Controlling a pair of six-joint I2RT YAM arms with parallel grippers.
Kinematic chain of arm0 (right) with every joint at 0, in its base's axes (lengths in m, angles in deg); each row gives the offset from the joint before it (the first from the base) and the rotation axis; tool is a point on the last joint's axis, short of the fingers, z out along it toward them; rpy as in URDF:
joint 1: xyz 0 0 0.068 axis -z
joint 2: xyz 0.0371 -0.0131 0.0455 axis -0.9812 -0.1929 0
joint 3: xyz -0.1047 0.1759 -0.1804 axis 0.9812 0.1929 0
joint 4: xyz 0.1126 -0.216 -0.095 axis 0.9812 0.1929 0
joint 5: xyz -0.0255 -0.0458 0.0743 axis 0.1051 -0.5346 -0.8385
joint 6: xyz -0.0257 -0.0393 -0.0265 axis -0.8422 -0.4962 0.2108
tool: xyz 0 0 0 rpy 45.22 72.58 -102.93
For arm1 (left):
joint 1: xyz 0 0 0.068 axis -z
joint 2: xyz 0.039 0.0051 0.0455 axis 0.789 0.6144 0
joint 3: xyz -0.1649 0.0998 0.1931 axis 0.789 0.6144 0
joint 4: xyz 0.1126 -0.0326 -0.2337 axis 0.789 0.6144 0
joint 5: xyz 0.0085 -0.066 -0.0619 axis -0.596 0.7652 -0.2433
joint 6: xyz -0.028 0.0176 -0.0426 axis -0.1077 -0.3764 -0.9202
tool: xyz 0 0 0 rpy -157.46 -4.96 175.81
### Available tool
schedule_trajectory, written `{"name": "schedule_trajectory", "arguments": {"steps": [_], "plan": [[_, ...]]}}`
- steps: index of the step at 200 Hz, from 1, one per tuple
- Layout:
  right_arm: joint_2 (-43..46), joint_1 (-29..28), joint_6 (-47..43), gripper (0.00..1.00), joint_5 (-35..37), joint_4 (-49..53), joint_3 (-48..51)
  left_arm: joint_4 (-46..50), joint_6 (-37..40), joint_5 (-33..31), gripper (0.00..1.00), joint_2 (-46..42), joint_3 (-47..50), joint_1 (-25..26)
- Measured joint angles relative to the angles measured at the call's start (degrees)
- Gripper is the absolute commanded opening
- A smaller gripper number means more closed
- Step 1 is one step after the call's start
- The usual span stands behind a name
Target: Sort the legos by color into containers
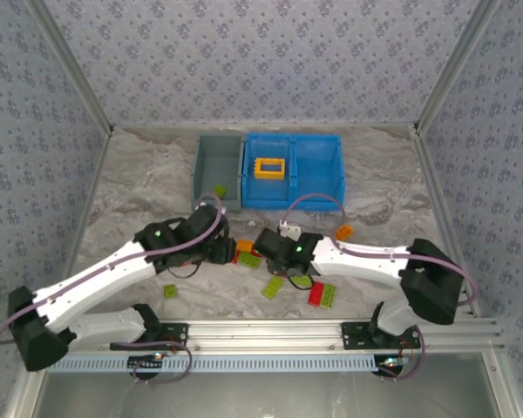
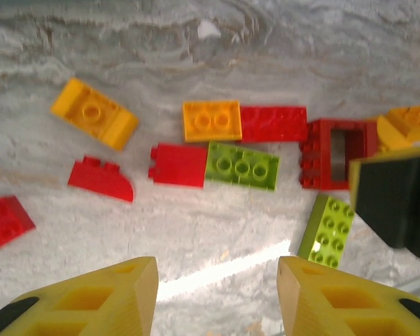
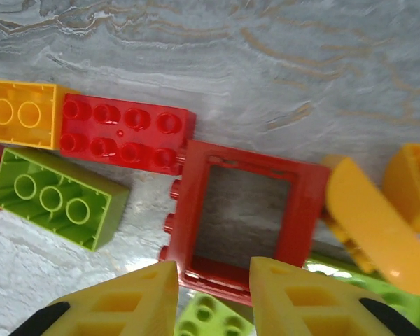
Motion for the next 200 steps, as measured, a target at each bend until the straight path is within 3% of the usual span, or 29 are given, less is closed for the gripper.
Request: {"name": "schedule_trajectory", "arguments": {"steps": [43, 107, 200], "plan": [[-5.7, 1.3, 3.7, 0.35, -2.3, -2.0, -2.3, 1.3, -3.1, 0.0, 0.48, -9.1, 4.8, 0.9], [-8.0, 3.5, 5.3, 0.28, -3.1, -2.8, -3.1, 0.3, -3.5, 1.7, 0.48, -10.8, 7.5, 1.0], [-9.3, 3.7, 5.3, 0.2, -3.9, -4.0, -3.9, -11.8, -3.6, 16.0, 0.51, -18.0, 16.0, 1.0]]}}
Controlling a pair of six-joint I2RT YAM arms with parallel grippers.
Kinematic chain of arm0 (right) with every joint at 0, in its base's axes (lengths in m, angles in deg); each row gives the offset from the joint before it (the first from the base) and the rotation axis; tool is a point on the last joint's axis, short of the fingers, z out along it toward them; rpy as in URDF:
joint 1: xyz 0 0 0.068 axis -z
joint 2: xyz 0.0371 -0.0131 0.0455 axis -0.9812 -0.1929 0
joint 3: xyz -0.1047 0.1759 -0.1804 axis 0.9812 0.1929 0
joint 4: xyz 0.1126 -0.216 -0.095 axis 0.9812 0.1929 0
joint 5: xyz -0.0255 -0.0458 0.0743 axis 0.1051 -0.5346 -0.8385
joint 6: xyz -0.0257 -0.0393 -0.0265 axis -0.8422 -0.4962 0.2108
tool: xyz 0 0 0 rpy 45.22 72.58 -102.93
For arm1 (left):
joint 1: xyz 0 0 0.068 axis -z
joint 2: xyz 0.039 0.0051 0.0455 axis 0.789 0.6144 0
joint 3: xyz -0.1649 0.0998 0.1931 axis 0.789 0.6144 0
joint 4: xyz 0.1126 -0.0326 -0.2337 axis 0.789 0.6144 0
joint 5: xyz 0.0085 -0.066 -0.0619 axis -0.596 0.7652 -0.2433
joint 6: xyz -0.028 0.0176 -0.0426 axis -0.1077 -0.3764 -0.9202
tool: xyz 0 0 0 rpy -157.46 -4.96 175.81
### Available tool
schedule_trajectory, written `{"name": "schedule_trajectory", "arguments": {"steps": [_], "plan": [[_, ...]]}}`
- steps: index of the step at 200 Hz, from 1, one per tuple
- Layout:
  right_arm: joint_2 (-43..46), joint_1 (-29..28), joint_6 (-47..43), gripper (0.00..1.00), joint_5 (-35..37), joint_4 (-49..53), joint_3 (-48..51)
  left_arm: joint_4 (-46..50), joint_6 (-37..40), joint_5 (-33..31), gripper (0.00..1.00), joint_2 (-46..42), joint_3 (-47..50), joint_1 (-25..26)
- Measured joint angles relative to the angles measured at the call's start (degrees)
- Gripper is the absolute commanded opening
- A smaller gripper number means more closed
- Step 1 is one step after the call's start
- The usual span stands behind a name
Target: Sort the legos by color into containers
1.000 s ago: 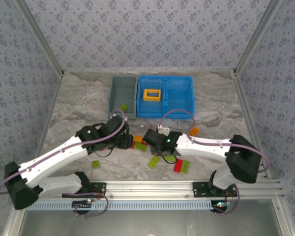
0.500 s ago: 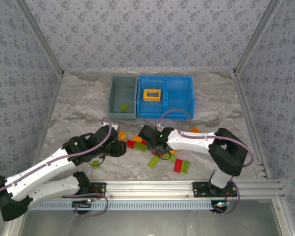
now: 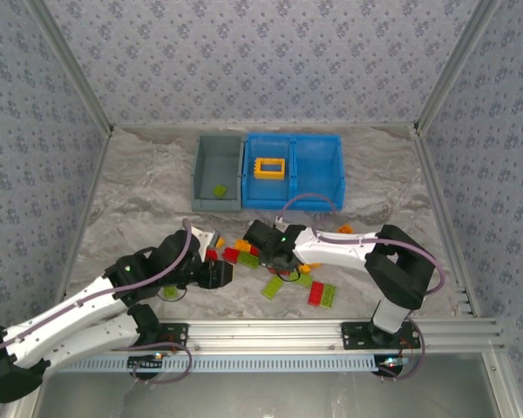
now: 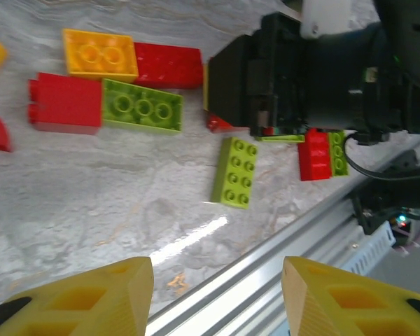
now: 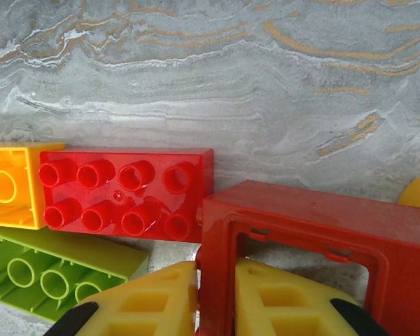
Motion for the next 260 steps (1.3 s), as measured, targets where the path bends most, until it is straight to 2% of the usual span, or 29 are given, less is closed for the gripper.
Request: {"name": "schedule_trajectory", "arguments": {"steps": [50, 88, 142, 165, 195, 222, 260], "plan": [[0.1, -0.2, 0.2, 0.09, 0.3, 0.1, -0.3, -2.9, -0.7, 2.0, 0.5, 0.2, 1.2, 0.0], [2.3, -1.0, 0.2, 0.09, 2.8, 3.3, -0.4, -3.5, -0.9, 1.8, 0.49, 0.3, 1.2, 0.0], [10.8, 0.3, -2.9, 0.1, 5.4, 10.1, -2.5, -4.0, -1.4, 0.8, 0.49, 2.8, 0.2, 0.0], [16.2, 6.4, -9.6, 0.12, 4.8, 10.9, -4.0, -5.5, -1.6, 0.5, 0.49, 7.5, -3.7, 0.0], [17.7, 20.5, -22.6, 0.12, -0.8, 10.0, -9.9, -9.2, -1.1, 0.1, 0.48, 15.1, -10.4, 0.0], [10.7, 30.7, -34.3, 0.12, -6.6, 9.2, -19.9, -11.9, -0.2, -0.6, 0.49, 22.6, -16.5, 0.0], [-3.3, 38.6, -43.9, 0.11, -13.2, 8.9, -31.0, -15.6, 1.3, -1.9, 0.48, 34.0, -27.3, 0.0]]}}
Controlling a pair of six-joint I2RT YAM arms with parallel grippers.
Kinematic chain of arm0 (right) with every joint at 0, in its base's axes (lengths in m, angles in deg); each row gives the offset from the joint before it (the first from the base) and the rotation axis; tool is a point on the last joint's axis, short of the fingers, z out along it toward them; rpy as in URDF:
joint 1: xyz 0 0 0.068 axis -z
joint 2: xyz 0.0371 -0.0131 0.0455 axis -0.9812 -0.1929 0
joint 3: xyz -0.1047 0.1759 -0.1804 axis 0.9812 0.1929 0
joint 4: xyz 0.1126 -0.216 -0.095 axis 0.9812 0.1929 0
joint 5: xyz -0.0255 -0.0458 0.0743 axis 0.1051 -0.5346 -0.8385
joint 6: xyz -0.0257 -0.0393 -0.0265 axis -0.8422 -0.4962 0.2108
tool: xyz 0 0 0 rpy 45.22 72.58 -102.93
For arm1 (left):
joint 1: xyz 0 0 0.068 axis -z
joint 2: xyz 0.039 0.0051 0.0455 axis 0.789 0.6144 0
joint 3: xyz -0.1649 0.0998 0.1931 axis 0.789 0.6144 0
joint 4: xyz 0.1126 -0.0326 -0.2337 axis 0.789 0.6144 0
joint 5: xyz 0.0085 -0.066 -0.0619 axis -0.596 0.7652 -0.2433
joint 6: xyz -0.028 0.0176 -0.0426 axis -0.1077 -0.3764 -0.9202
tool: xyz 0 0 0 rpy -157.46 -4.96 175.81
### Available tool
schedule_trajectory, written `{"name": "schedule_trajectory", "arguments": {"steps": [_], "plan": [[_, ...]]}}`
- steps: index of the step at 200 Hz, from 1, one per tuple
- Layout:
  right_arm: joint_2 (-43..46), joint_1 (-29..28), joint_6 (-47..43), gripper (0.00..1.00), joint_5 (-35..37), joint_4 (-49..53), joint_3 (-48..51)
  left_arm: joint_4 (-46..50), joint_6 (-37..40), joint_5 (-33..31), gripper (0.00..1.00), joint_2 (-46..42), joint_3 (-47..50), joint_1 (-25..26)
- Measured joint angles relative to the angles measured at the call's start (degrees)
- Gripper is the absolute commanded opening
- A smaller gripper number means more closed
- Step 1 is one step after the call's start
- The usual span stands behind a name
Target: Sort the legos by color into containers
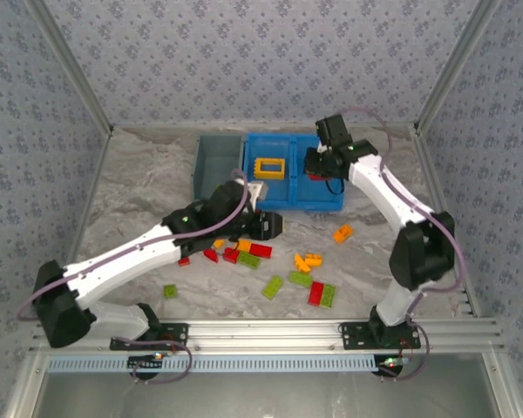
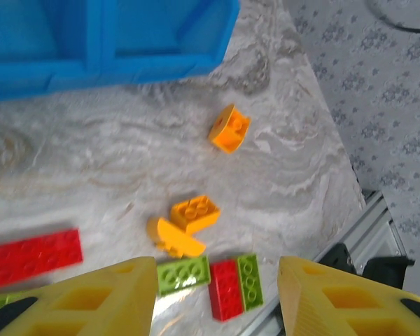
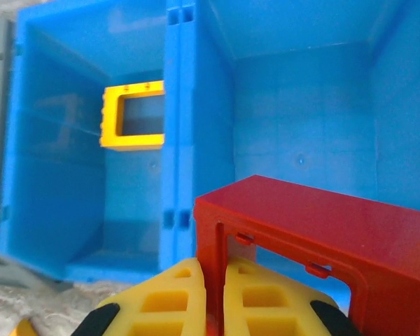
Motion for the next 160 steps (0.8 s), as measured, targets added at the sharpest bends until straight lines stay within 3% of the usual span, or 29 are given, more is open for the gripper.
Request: {"name": "schedule_trajectory", "arguments": {"steps": [41, 90, 138, 160], "plan": [[-14.5, 4.5, -4.4, 0.11, -3.5, 1.8, -9.5, -1.4, 2.5, -0.8, 0.47, 9.4, -10.5, -0.1], [-26.3, 5.6, -6.8, 0.13, -2.9, 6.0, -20.9, -2.3, 3.1, -0.8, 0.47, 13.7, -13.2, -1.9], [-31.9, 6.3, -7.7, 0.21, -1.5, 9.2, -28.0, -2.5, 3.3, -0.8, 0.47, 14.7, -13.2, -2.8], [-33.1, 6.3, -7.7, 0.31, -1.2, 9.8, -29.3, -2.4, 3.3, -0.8, 0.47, 14.6, -13.2, -2.8]]}}
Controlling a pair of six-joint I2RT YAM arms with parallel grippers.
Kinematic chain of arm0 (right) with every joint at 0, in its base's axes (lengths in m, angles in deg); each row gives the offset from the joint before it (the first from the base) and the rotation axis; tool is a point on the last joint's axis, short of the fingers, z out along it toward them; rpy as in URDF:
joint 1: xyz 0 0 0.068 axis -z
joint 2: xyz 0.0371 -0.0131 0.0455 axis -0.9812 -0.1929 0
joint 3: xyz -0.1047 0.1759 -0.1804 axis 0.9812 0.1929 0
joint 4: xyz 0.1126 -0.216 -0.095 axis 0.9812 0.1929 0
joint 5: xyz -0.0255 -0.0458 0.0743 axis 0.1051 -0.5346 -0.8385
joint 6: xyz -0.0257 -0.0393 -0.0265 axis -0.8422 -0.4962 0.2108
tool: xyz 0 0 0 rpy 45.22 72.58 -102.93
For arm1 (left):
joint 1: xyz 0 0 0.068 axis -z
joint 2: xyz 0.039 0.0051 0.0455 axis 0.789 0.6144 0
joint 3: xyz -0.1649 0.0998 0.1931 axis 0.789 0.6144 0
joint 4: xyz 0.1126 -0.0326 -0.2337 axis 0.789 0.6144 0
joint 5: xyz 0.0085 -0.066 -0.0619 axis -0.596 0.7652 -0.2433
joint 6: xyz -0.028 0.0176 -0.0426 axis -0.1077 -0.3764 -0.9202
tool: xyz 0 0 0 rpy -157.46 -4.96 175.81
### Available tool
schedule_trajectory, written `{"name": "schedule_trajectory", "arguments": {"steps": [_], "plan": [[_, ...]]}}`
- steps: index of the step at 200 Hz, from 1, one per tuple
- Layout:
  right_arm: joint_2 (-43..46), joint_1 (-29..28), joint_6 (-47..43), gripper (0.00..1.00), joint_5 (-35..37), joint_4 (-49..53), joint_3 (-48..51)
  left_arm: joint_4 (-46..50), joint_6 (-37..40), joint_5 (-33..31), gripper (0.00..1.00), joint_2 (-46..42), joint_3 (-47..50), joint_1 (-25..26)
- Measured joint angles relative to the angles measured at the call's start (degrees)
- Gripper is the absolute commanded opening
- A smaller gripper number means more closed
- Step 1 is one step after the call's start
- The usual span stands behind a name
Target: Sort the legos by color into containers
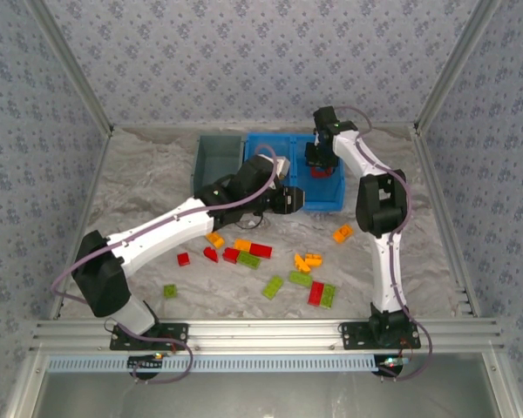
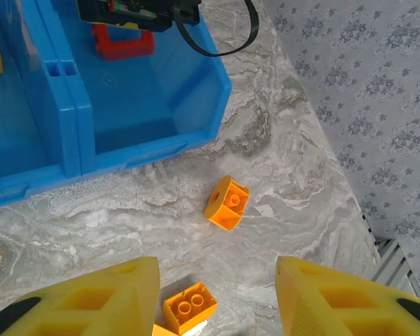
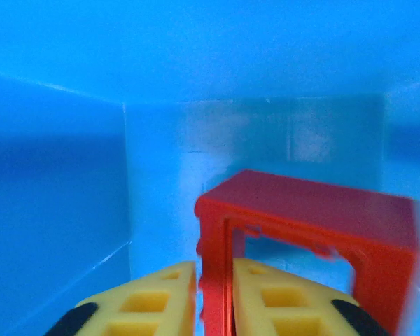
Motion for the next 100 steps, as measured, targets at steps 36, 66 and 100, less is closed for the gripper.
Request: {"name": "schedule_trajectory", "arguments": {"steps": [36, 66, 100], "plan": [[0.0, -0.5, -0.4, 0.35, 1.2, 1.0, -0.7, 0.0, 0.0, -0.3, 0.47, -3.2, 3.3, -0.3], [0.9, -1.2, -0.4, 0.36, 3.0, 1.9, -1.2, 2.8, -0.7, -2.4, 0.47, -7.4, 6.6, -0.6], [9.2, -3.3, -0.4, 0.4, 6.6, 2.4, 0.5, 9.4, -4.6, -6.2, 0.48, -14.9, 11.7, -1.8]]}}
